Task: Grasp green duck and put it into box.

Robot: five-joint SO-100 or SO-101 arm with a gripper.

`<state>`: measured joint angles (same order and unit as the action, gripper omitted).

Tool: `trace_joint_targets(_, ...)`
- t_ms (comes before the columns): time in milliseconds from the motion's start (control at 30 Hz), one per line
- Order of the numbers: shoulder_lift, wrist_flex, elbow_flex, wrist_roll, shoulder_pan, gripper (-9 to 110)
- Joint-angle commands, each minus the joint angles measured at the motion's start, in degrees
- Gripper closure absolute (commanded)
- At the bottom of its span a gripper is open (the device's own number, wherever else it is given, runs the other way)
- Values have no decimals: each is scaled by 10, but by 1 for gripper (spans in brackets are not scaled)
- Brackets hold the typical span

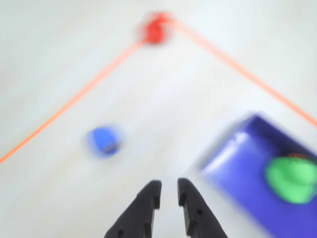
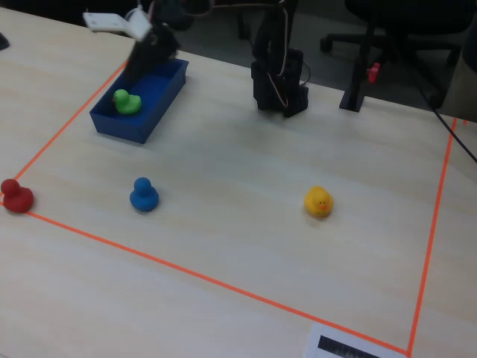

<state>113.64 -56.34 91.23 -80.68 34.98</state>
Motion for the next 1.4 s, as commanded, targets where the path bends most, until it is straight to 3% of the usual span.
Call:
trace_joint_targets(0, 163, -54, 87, 4, -207, 101)
trace_joint_targets(200, 412, -26, 396, -4, -381, 101)
trace_joint_targets(433, 554, -149, 606, -14, -378, 101)
trace_joint_targets(833, 712, -230, 774, -32, -344, 101)
trace_joint_targets(1367, 760, -202, 867, -47, -326, 101)
